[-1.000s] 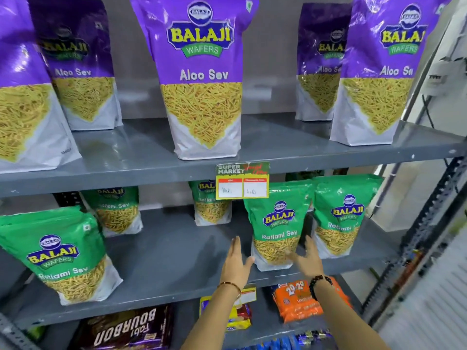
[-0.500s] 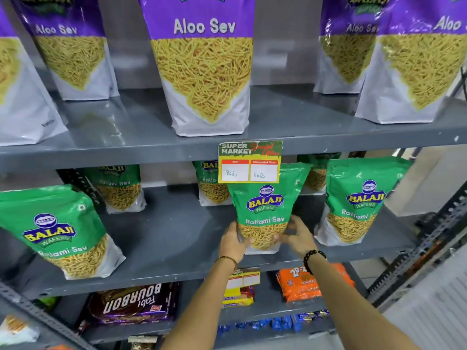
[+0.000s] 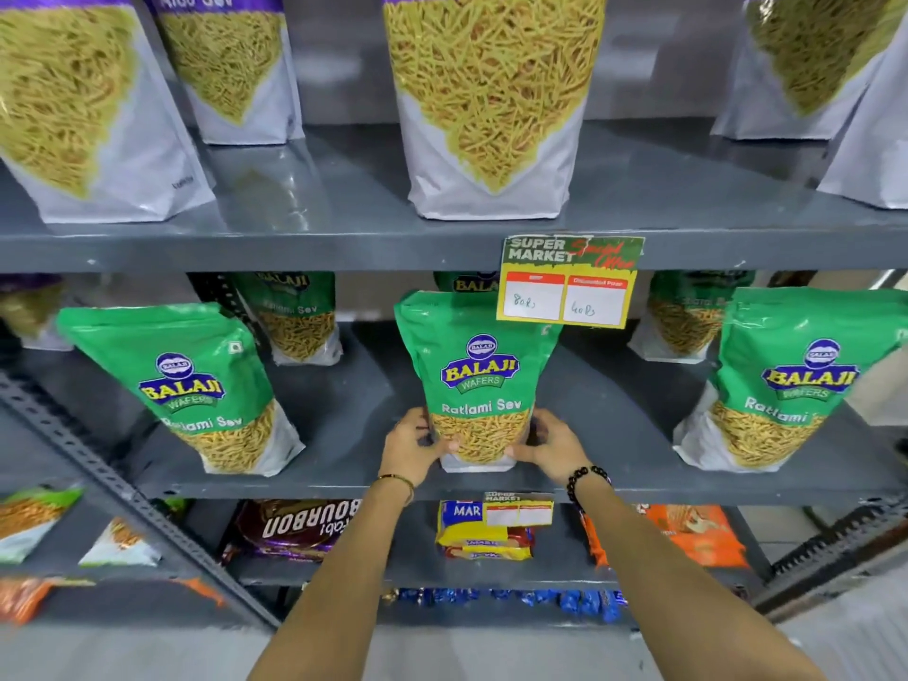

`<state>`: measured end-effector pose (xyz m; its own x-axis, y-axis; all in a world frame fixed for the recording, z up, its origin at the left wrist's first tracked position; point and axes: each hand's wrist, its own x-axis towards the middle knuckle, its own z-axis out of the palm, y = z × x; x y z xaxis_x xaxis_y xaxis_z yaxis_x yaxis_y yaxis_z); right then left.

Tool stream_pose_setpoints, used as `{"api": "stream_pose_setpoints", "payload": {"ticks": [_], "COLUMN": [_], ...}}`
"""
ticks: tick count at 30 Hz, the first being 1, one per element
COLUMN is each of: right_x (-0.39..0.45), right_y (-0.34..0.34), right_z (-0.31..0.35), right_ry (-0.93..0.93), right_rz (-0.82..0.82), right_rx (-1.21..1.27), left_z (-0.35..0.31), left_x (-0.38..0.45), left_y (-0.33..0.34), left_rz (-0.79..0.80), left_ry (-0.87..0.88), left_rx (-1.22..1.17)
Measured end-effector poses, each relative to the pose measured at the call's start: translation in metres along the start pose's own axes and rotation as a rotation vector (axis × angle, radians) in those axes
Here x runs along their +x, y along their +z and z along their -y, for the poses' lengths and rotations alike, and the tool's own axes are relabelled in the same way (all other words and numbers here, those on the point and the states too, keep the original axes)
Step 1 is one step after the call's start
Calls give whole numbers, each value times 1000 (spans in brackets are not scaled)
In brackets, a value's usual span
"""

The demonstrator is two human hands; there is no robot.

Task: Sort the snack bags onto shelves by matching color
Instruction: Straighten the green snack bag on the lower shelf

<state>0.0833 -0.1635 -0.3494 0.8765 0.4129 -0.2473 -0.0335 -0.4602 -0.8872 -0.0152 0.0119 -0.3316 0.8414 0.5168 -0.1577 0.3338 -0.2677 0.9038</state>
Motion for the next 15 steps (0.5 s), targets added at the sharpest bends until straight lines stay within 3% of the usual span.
{"api": "stream_pose_setpoints", "payload": {"ticks": [5, 15], "right_x": [0, -5], "right_y": [9, 11], "right_z": [-4, -4], "right_ry": [70, 66], "right_rz": [49, -7], "right_rx": [-4, 0], "left_z": [13, 21], "left_x": [-3, -1], "left_y": [8, 12], "left_rz": [108, 84], "left_ry": [-56, -79], "left_rx": [16, 1]}}
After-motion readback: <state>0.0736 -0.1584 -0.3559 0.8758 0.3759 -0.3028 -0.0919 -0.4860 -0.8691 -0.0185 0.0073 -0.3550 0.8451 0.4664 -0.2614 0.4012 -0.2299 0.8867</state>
